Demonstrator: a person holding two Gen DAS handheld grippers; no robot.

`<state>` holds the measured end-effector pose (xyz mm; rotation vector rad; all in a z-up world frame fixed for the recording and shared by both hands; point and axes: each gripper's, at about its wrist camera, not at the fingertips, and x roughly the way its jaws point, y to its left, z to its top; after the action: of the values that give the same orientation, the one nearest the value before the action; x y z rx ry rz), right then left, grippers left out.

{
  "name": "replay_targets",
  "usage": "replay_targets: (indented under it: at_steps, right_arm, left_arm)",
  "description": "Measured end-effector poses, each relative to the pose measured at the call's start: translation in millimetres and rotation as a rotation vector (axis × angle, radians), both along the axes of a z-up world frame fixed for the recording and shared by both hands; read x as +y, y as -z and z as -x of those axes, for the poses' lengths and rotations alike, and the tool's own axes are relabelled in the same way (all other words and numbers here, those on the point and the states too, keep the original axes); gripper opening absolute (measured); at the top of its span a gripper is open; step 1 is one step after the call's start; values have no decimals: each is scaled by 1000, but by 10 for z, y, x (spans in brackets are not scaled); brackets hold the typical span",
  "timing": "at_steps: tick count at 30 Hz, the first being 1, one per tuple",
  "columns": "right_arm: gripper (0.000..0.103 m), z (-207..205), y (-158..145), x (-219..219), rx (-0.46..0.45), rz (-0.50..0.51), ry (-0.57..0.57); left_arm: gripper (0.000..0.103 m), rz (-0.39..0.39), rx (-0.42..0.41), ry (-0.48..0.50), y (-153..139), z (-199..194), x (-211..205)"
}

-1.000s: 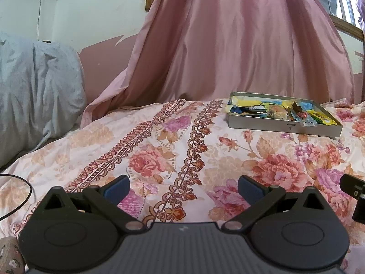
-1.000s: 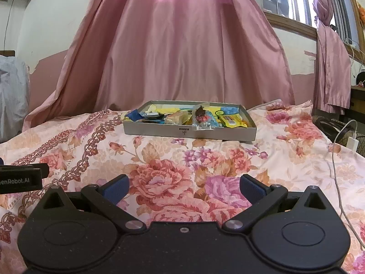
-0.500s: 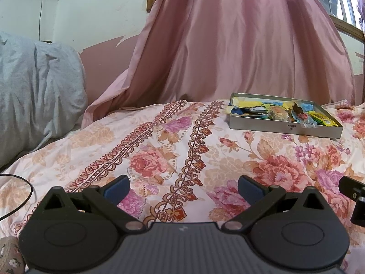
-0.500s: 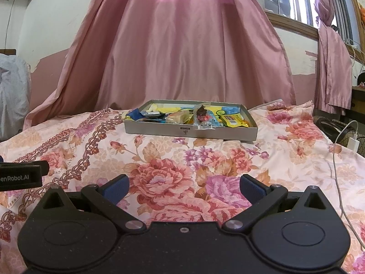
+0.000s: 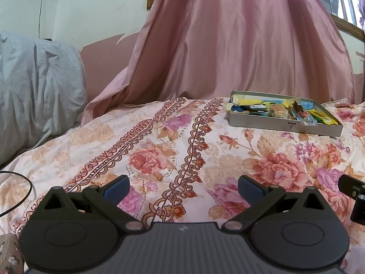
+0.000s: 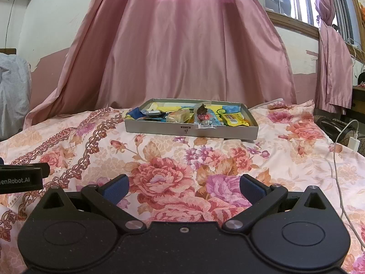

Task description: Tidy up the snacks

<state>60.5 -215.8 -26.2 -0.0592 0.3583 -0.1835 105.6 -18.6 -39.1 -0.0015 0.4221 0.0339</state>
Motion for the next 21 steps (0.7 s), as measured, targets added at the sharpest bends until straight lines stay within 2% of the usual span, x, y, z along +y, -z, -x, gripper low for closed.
replay_targets:
  at_steps: [21]
  right_arm:
    - [102,-6,1,0,2,0,1]
  left_arm:
    - [103,4,6,-7,10,8,2]
